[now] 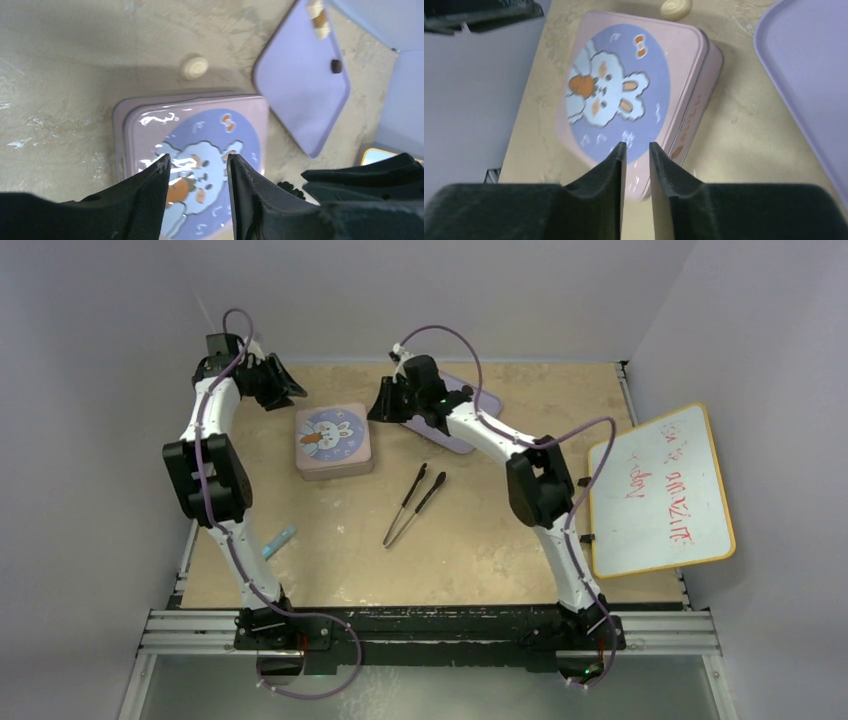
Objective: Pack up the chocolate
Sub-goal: Reset both arms
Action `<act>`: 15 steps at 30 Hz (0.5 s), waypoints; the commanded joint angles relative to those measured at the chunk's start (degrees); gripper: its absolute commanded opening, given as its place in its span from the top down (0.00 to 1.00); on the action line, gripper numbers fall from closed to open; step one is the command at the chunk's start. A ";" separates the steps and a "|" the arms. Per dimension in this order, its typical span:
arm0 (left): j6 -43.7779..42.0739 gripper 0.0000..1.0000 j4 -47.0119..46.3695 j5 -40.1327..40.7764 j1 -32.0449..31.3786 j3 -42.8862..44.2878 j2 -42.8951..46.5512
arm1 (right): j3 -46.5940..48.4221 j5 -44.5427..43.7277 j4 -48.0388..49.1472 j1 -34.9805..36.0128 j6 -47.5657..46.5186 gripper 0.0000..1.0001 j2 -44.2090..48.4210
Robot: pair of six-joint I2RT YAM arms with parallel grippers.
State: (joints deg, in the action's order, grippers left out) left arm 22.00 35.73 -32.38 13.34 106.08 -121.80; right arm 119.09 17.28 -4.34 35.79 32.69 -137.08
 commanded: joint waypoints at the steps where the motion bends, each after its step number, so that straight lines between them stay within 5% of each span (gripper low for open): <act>1: -0.32 0.54 -1.37 -0.13 -1.76 -1.18 13.04 | -8.16 -1.46 1.24 -0.58 -3.85 0.66 14.25; 5: -1.08 0.49 -1.74 0.38 -4.50 -4.32 19.56 | -21.18 -4.37 1.00 -1.26 -5.87 0.36 24.34; 7: -1.74 0.44 -2.89 0.84 -7.38 -7.58 22.97 | -26.61 -7.02 0.63 -1.56 -7.44 0.08 29.71; 8: -2.05 0.41 -3.22 1.09 -8.70 -9.10 24.43 | -29.16 -8.51 0.12 -1.64 -8.21 0.02 32.41; 11: -2.58 0.26 -5.06 -0.47 -12.47 -14.14 28.40 | -35.49 -13.86 -3.18 -1.85 -9.56 0.01 40.31; 15: -1.78 0.18 -8.90 -0.91 -18.69 -21.68 34.84 | -44.93 -18.08 -4.27 -1.83 -10.72 0.01 49.85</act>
State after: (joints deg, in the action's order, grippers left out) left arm 20.82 30.57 -32.23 -1.10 90.63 -91.68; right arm 80.64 5.98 -6.50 34.00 24.75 -95.39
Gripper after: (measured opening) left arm 0.795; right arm 0.987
